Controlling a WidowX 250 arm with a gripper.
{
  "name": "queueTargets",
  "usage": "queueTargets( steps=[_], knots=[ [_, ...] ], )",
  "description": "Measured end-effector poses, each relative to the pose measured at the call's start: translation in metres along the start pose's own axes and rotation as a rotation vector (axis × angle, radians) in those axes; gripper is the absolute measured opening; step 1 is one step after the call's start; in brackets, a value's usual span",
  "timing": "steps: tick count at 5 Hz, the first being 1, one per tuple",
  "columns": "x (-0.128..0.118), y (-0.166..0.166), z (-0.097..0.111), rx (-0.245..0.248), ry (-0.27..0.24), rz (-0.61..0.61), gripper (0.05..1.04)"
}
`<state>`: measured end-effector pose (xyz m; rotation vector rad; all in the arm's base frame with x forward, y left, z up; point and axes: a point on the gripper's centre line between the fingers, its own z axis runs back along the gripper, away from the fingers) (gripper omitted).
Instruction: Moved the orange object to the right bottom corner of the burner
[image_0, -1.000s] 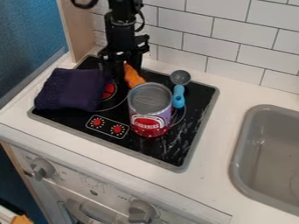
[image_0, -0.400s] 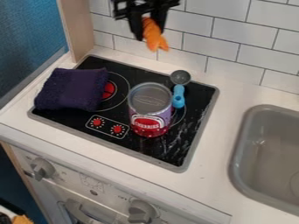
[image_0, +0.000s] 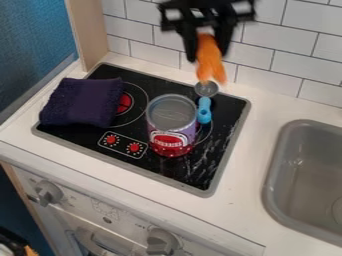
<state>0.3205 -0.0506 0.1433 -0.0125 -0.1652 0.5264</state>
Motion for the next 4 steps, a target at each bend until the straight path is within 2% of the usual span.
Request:
queueTargets(
  steps=[1, 2, 3, 4],
  knots=[
    [-0.034, -0.013, -0.020, -0.026, 0.040, -0.156, 0.462],
    [-0.052, -0.017, -0.051, -0.014, 0.062, -0.250, 0.462],
    [-0.055, -0.018, -0.073, -0.008, 0.066, -0.278, 0.462],
    [-0.061, -0.026, -0.084, -0.010, 0.060, -0.291, 0.462]
  ],
)
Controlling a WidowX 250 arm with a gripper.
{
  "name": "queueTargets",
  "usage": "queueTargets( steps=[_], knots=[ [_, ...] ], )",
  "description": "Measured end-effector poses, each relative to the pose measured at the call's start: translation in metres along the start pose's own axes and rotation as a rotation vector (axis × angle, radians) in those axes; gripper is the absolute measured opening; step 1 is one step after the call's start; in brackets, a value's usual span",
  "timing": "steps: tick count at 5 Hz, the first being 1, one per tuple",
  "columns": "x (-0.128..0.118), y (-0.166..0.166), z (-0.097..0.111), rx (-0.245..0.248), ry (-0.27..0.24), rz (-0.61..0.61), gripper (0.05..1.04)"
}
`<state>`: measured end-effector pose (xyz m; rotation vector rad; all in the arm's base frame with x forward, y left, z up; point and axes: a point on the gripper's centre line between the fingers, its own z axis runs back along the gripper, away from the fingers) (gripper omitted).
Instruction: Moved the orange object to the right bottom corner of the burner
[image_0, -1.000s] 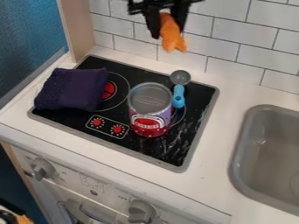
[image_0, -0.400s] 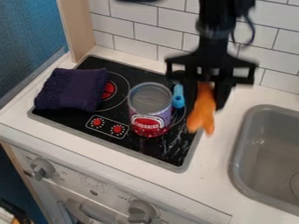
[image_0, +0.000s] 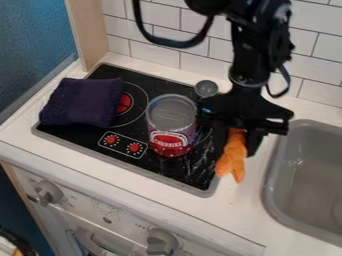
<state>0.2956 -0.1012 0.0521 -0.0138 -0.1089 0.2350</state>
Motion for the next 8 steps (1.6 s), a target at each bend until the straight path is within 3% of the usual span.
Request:
queueTargets(
  steps=[2, 3, 4, 5, 6, 7, 8],
  knots=[
    [-0.005, -0.013, -0.038, 0.025, 0.049, -0.014, 0.462],
    [0.001, -0.013, -0.040, 0.014, 0.061, -0.009, 0.545],
    [0.002, -0.011, -0.040, 0.014, 0.066, -0.028, 0.838],
    [0.002, -0.006, -0.036, 0.033, 0.044, -0.030, 0.989],
    [-0.001, -0.001, -0.033, 0.042, 0.053, -0.025, 0.997],
    [0.005, 0.003, -0.015, 0.026, 0.026, -0.021, 0.999],
    [0.015, 0.004, 0.024, 0.003, -0.076, -0.006, 0.999]
  ],
)
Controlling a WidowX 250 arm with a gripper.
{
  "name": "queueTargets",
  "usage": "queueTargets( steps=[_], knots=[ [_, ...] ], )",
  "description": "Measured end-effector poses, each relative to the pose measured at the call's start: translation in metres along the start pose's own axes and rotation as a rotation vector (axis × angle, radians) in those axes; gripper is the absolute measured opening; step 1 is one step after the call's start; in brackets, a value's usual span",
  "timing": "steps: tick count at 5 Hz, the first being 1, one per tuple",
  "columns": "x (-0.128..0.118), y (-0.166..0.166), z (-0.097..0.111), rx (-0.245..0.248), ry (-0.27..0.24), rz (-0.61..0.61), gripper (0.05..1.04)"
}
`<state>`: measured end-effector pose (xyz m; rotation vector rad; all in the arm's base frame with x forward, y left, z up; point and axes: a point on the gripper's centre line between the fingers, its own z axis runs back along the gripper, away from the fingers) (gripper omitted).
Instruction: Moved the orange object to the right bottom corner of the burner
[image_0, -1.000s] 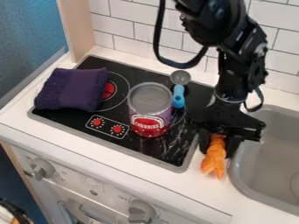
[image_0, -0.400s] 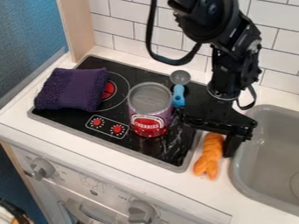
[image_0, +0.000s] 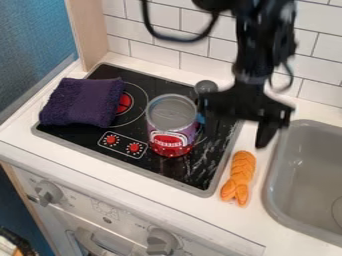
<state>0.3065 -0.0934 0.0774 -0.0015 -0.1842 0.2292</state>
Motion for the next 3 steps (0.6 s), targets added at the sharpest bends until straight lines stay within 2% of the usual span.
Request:
queueTargets(
  steps=[1, 3],
  knots=[
    [0.0054, -0.0031, 0.0266, -0.050, -0.060, -0.003, 0.999],
    [0.0068, -0.0015, 0.0278, -0.051, -0.063, 0.002, 0.999]
  ],
)
